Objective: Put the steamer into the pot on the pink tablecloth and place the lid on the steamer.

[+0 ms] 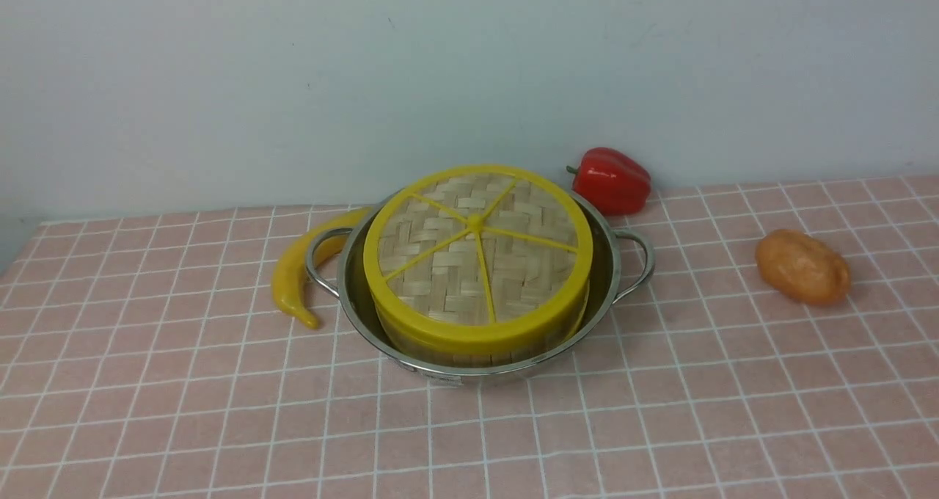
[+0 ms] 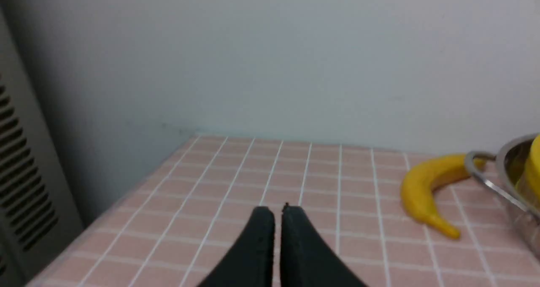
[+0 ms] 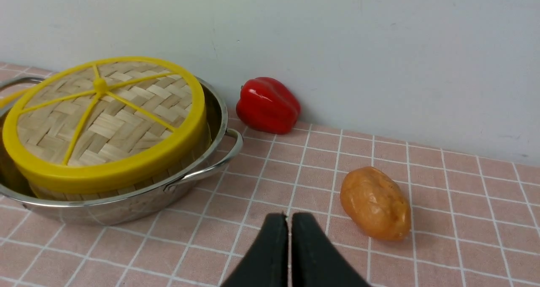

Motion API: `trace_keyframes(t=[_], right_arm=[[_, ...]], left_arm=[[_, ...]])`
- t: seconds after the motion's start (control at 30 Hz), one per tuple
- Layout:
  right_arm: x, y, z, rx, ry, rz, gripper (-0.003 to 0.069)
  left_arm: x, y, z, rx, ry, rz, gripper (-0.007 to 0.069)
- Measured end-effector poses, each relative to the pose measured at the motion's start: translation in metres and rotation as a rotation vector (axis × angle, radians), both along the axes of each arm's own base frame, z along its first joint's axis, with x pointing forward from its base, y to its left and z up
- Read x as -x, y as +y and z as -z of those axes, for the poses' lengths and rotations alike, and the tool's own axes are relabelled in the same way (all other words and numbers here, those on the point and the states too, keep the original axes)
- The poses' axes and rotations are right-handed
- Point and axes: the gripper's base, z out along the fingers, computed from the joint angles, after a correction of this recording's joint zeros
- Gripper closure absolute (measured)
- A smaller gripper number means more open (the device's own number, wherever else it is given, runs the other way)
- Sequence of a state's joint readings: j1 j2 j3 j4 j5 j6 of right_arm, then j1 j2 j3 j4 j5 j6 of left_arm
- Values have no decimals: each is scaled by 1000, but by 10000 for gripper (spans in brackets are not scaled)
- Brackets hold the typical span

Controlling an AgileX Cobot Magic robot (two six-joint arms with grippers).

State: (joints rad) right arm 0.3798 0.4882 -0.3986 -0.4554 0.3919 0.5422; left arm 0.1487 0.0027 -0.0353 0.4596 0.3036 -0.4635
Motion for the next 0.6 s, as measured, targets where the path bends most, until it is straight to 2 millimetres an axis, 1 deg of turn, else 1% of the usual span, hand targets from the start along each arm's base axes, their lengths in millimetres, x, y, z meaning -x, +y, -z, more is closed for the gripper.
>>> trace_keyframes(t=[0.1, 0.2, 0.33, 0.6], right_arm=[[0, 0, 0, -1, -1, -1, 610], [0, 0, 0, -1, -2, -1, 600], [0, 0, 0, -1, -3, -2, 589], [0, 0, 0, -1, -3, -2, 570]], left_arm=[[0, 2, 10, -15, 60, -19, 582], [0, 2, 16, -22, 70, -12, 570], [-2, 0, 12, -21, 25, 10, 560], [-2, -2, 13, 0, 25, 28, 550]])
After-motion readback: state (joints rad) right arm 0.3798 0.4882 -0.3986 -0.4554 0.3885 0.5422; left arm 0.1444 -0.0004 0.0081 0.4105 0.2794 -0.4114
